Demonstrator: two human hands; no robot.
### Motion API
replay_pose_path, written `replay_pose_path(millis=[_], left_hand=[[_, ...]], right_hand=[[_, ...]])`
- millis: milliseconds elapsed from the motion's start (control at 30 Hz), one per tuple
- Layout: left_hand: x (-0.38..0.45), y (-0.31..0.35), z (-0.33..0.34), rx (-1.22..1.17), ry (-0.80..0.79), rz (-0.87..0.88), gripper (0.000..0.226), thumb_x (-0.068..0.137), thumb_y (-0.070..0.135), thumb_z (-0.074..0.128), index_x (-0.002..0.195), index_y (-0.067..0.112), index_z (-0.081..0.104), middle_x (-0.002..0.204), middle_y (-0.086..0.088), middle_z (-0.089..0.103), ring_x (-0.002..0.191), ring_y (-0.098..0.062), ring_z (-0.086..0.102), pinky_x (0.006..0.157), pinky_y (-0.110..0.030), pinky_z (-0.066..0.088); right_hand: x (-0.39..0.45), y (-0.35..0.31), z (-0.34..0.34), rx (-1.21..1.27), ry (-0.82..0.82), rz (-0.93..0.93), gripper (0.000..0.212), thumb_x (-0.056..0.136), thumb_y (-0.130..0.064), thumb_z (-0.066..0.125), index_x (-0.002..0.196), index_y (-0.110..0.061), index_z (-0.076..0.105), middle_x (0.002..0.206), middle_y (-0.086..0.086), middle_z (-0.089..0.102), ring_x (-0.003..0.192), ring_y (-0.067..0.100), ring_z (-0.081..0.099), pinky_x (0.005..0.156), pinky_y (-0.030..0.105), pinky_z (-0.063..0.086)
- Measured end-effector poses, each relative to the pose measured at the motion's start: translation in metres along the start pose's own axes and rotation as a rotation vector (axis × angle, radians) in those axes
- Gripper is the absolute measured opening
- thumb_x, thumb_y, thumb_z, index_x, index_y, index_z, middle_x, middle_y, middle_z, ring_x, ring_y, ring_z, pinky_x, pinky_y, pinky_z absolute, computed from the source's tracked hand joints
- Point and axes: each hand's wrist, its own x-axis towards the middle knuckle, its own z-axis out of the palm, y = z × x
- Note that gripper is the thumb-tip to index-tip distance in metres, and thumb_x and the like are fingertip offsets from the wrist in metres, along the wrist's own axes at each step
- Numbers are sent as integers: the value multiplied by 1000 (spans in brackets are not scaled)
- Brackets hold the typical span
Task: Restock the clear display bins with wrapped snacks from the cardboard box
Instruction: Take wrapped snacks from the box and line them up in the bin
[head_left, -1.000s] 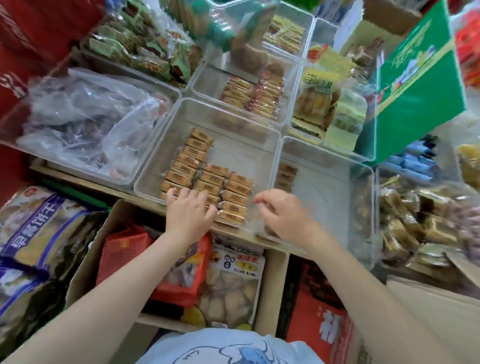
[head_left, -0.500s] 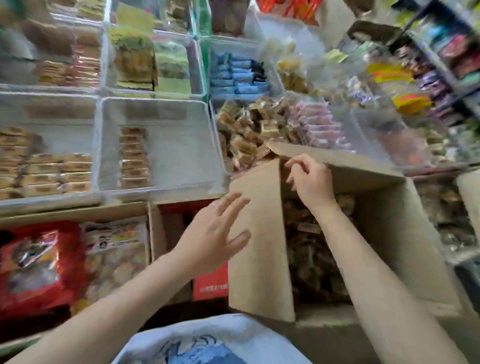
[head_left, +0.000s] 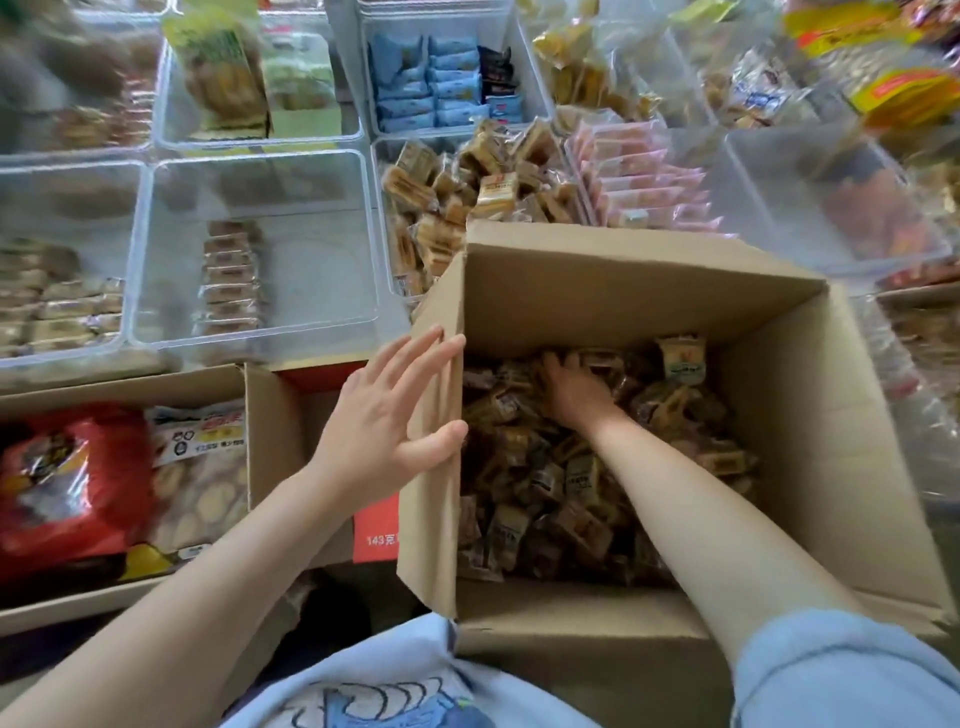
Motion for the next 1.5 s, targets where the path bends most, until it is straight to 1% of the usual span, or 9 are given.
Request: replay_pose_path(millis=[167,233,367,567,667,833,1100,1333,1500], left_hand=[[-2,-2,0,4,-12,-26,68,88,63,41,150,59,14,163,16,25,153,-16,16,119,-59,24],[-2,-3,1,-10,-16,-25,67,89,64,40,150,60,13,163,16,25,153,-15,16,119,-60,24],[-1,-4,3,-49,-23,-19,67,87,65,41,149,62,14,163,17,25,153,-13,16,120,-57,23],[0,-6,-19,15,-126,13,72,87,81,34,152,59,12,157,16,36,144,-10,31,119,-41,28],[1,-33,-45,120,-115,-75,64,94,68,41,153,46,29,144,11,54,130,-13,51,104,-32,41],[-20,-143,-111,282,-67,-313,32,99,48,48,125,35,62,117,11,69,110,-19,65,82,-31,49],[-68,-338,-231,294,235,-514,42,93,48,50,117,19,69,114,-7,71,106,-31,66,87,-39,50],[-101,-447,-254,386,203,-651,55,82,53,40,100,12,72,90,-12,72,86,-35,69,72,-44,54],[-100,-451,-249,413,236,-640,46,86,45,43,101,14,74,85,-6,72,84,-29,67,71,-39,47]], right_hand=[[12,1,2,337,23,80,57,96,-28,58,144,-14,32,141,23,40,124,45,48,102,48,45],[1,4,-22,708,-91,97,55,94,-31,63,141,-10,43,131,17,55,113,34,59,89,38,51],[-46,-1,-81,1457,-446,47,28,101,-18,41,120,-5,56,102,15,67,73,24,66,64,29,52],[-90,-44,-155,1750,-499,-350,39,94,-27,42,116,-7,66,96,19,64,59,19,53,51,23,36],[-83,-97,-179,1841,-421,-415,33,97,-26,41,112,-7,64,95,15,64,62,21,56,50,23,39],[-43,-219,-184,1721,-398,-274,39,104,-29,42,133,-5,54,96,13,68,72,24,66,60,29,54],[29,-426,-134,1390,-334,-79,4,97,-8,56,97,-10,59,75,5,72,60,17,69,58,28,56],[108,-553,-118,783,68,-274,21,87,-8,72,105,-13,60,95,3,65,83,16,63,74,24,54],[164,-614,-103,322,133,-379,29,88,-17,67,117,-17,63,112,5,67,102,23,63,90,34,51]])
